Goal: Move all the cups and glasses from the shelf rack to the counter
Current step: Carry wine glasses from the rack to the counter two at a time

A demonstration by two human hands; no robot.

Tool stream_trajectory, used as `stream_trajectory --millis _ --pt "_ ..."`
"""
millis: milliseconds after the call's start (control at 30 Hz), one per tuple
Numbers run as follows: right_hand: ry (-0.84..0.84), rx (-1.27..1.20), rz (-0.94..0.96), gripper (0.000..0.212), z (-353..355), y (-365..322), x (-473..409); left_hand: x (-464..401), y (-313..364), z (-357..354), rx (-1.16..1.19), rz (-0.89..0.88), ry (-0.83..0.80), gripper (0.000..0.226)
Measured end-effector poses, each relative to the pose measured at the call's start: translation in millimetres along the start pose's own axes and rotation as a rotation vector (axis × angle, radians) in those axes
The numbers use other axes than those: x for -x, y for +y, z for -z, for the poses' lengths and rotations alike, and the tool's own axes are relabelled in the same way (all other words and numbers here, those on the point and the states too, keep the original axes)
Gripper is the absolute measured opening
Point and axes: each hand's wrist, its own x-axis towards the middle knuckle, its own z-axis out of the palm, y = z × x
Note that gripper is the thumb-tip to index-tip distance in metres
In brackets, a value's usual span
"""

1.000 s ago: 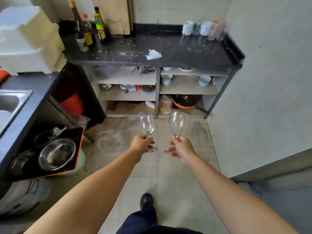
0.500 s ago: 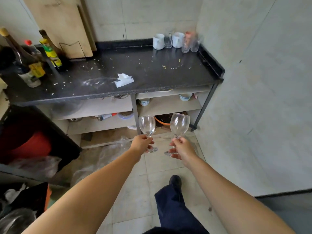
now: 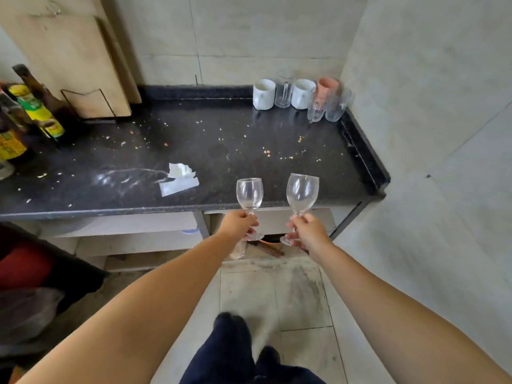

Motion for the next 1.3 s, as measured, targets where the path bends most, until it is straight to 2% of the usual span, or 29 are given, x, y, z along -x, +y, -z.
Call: stream_trajectory --millis 200,300,400,500,667,767,900,1033,1300 --pt "0.077 0.158 0.066 0.022 -10 -43 -93 -96 50 5 0.037 -0.013 0.015 0.007" --pt "0.108 0.116 0.042 0.022 -11 -68 -139 -153 77 7 0.000 0.008 0.003 0.009" --pt "0.144 0.042 0.046 0.021 -13 -107 -188 -209 121 12 -0.020 0.010 -0.017 0.020" --pt "0.176 -0.009 0.010 0.014 -15 -130 -230 -253 146 11 0.017 0.028 -0.025 0.022" --pt "0.168 0.082 -0.005 0.020 -12 -160 -301 -313 178 1 0.036 0.055 -0.033 0.012" --pt "0.112 0.046 0.038 0.021 -10 -174 -337 -340 194 -9 0.081 0.045 0.001 0.004" --pt "0.083 0.087 0.076 0.024 -8 -191 -391 -376 214 -29 -0.011 0.026 0.077 0.020" --pt "0.076 0.144 0.123 0.022 -11 -203 -426 -400 227 -42 -0.041 0.010 0.109 0.016" --pt "0.062 0.107 0.114 0.027 -15 -205 -466 -433 226 -48 0.003 0.022 0.206 0.012"
